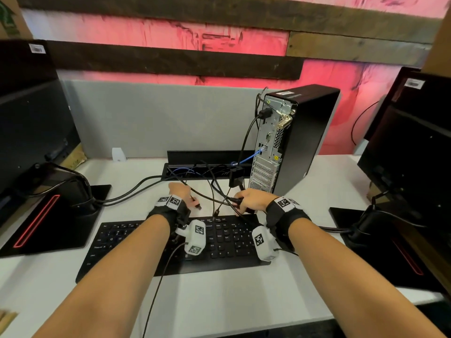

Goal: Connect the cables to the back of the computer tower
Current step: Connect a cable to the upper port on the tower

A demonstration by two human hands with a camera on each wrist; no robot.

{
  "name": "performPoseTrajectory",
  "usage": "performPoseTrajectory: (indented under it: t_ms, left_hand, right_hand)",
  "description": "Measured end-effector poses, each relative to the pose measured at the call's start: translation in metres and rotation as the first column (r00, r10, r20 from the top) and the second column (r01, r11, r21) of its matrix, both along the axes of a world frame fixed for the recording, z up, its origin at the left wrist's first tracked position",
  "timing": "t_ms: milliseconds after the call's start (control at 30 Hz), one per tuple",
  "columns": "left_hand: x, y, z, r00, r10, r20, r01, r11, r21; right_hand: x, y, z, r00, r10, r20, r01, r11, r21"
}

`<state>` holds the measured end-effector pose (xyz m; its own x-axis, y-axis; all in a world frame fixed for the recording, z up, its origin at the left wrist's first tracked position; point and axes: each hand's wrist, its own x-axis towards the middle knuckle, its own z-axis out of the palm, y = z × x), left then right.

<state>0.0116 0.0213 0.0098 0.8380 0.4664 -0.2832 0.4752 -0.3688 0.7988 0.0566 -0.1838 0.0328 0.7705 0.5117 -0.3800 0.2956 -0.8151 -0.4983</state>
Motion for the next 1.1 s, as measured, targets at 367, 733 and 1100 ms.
performPoseTrajectory:
  t_ms: [367,733,1100]
  left_hand:
    - [0.010,-0.023,0.007,0.986,0.028,0.162,0.051,0.885,-0.462]
    - [0.001,-0.054,0.090,0.756,-0.127,0.642,0.168,0.986,-0.002]
    - [-0.005,-0.072,0.156,0.484,-0.260,0.835,0.115,0.965,0.234]
  right_hand:
    - [-0.001,-0.008,0.005,0.977,0.013,0.212,-0.002,0.999,-0.052]
    - [-0.011,0.010,0.038,0.944,-0.154,0.290,0.026,0.916,0.401]
    - [-0.030,0.009,0.071,0.482,-0.509,0.713,-0.330,0.649,0.686]
